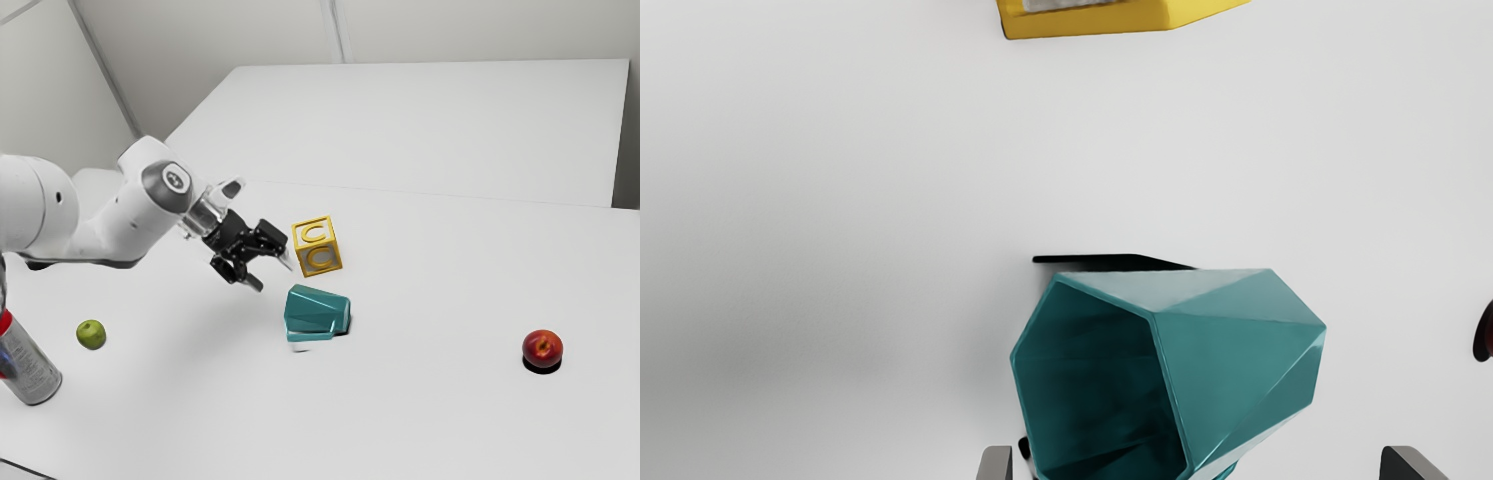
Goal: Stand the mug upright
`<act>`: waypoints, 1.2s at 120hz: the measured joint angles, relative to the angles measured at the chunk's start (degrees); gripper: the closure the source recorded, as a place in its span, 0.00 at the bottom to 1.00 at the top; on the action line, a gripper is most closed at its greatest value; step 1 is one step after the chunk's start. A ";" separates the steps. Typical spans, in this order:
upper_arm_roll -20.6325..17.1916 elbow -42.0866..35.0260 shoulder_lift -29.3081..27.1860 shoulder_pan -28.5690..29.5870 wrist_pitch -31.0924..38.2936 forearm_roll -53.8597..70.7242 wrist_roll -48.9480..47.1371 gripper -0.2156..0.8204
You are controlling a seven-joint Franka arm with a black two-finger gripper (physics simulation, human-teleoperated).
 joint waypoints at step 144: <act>-0.09 -5.90 3.47 -4.18 4.54 -27.88 22.07 0.60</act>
